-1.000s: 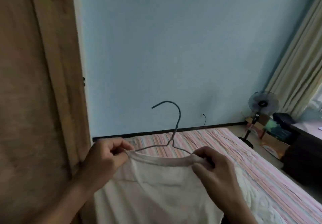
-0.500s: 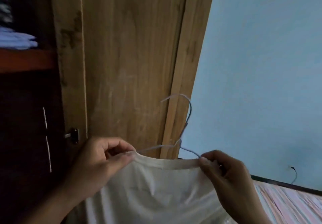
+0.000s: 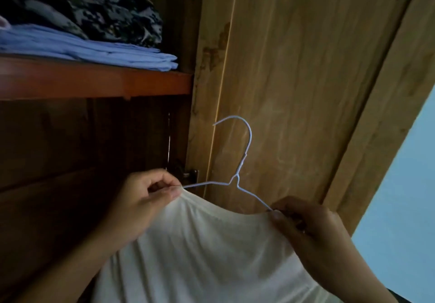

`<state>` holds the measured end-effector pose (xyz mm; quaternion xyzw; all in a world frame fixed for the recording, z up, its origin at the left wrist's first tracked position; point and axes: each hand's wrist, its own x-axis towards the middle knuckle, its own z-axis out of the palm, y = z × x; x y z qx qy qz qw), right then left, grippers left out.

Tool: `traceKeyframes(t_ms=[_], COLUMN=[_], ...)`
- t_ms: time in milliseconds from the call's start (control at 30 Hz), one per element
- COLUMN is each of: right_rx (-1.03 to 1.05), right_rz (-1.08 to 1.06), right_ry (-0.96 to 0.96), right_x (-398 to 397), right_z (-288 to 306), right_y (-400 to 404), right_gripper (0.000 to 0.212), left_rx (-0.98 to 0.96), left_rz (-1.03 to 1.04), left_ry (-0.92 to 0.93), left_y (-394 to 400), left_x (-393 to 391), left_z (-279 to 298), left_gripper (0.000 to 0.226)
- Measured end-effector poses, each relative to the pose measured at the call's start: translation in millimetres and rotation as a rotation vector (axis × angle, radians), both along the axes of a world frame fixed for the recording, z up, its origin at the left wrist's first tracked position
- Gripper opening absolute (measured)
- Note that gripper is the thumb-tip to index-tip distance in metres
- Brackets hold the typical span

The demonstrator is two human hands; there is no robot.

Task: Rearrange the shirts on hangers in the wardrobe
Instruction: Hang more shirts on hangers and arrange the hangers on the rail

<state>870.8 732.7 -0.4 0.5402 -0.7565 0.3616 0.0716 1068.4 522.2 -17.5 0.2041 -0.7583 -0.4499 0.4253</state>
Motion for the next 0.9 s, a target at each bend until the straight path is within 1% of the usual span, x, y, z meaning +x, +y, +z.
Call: traceKeyframes(t_ms=[67,133,200,267,367,500,567,600,700,767,833,900], right_rx=[0.024,0.043,0.035,0.025,-0.004,-0.090,-0.119,-0.125,-0.106,-0.094,-0.094,-0.105], right_rz=[0.020,0.055,0.097,0.130,0.169,0.178,0.171,0.170,0.159,0.154,0.137,0.118], right_ry=[0.019,0.035,0.061,0.070,0.004,-0.104,-0.153,-0.169,-0.170,-0.165,-0.163,-0.189], right_x=[1.1,3.7,8.8,15.0,24.5,33.8,38.6,41.2,50.3,57.7,64.5,69.6], right_z=[-3.0,-5.8,-9.1,-14.6,-24.2,-31.5,-32.8,-32.8,-31.5,-30.0,-27.6,-24.7], right_y=[-19.8,-39.3,-59.4,-81.1,-116.7,-168.1,-194.3,-207.5,-247.7,-274.8,-301.2,-325.5], right_gripper=[0.012,0.015,0.017,0.016,0.018,0.019,0.021,0.020,0.017,0.017,0.019,0.021], left_rx=[-0.002,0.008,0.001,-0.026,-0.087,-0.153,-0.277,-0.365,-0.677,-0.848,-0.940,-0.971], left_rz=[0.050,0.064,0.095,0.128,0.191,0.255,0.355,0.436,0.683,0.815,0.924,1.001], left_ry=[-0.010,-0.011,-0.029,-0.054,-0.107,-0.184,-0.263,-0.301,-0.394,-0.460,-0.579,-0.710], left_y=[-13.6,-27.7,-46.0,-68.2,-102.9,-146.3,-164.8,-174.4,-198.5,-215.1,-230.6,-243.7], left_x=[5.7,11.4,16.5,20.0,23.4,26.4,29.9,32.7,45.6,57.8,71.6,83.4], left_z=[-5.4,-9.4,-15.1,-21.3,-29.6,-33.7,-31.3,-28.3,-11.2,3.2,15.1,22.6], left_gripper=[0.009,0.007,0.014,0.004,0.015,0.014,0.011,0.015,0.041,0.056,0.065,0.071])
